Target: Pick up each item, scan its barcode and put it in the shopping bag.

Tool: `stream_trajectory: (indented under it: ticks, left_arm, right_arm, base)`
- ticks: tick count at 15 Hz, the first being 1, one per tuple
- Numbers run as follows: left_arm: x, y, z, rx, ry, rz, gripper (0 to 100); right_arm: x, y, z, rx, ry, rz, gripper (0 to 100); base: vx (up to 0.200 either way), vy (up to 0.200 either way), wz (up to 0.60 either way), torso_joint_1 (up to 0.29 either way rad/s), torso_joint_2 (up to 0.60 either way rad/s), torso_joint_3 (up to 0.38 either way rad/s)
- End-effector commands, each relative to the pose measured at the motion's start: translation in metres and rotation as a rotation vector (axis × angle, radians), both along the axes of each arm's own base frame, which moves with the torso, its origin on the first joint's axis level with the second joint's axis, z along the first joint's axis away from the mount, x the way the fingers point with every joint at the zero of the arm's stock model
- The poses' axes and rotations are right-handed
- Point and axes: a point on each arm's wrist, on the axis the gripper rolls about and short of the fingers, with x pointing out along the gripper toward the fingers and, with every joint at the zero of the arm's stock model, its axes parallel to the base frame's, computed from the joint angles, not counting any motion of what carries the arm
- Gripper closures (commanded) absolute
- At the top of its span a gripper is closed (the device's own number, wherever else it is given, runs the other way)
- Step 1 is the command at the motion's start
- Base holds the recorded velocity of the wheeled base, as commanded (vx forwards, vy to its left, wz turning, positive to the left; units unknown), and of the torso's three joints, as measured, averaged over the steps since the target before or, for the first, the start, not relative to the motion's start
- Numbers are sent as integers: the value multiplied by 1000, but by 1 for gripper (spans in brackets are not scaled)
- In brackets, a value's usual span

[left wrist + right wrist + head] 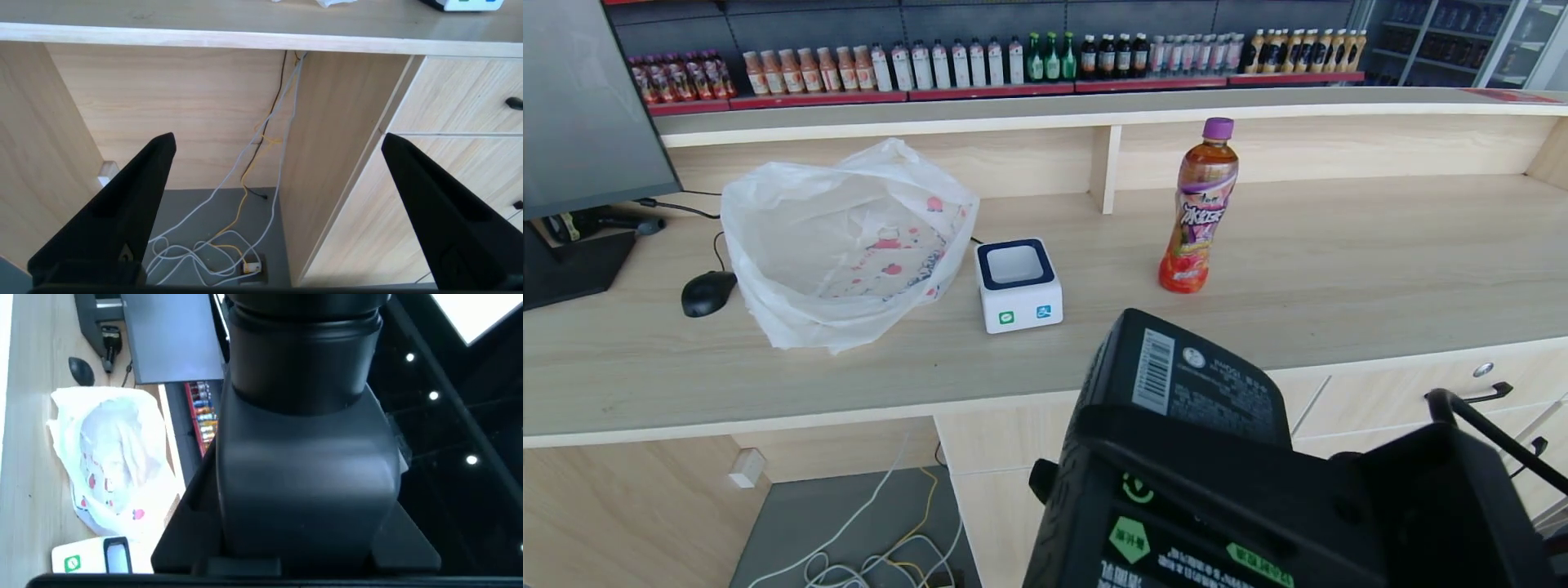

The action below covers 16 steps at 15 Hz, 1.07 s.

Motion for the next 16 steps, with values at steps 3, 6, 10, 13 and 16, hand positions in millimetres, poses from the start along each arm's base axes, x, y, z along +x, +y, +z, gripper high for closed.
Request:
stream_trajectory:
  ticks: [3,6,10,13,16]
  left_arm:
    - [0,0,0,0,0,1,0]
    - [0,0,0,0,0,-1,0]
    - [0,0,0,0,0,1,0]
    - [0,0,0,0,0,1,0]
    - [0,0,0,0,0,1,0]
  right_arm:
    - [-3,16,-7,-27,7,31,100]
    - [-8,19,-4,-25,-44,28,100]
    - [-8,17,-2,-20,-57,25,100]
    - [-10,14,3,-5,-87,10,100]
    - [-10,14,3,-7,-86,10,100]
  base:
    - [0,0,0,0,0,0]
    - [0,0,0,0,0,0]
    - [0,0,0,0,0,0]
    - [0,0,0,0,0,0]
    - [0,0,0,0,0,0]
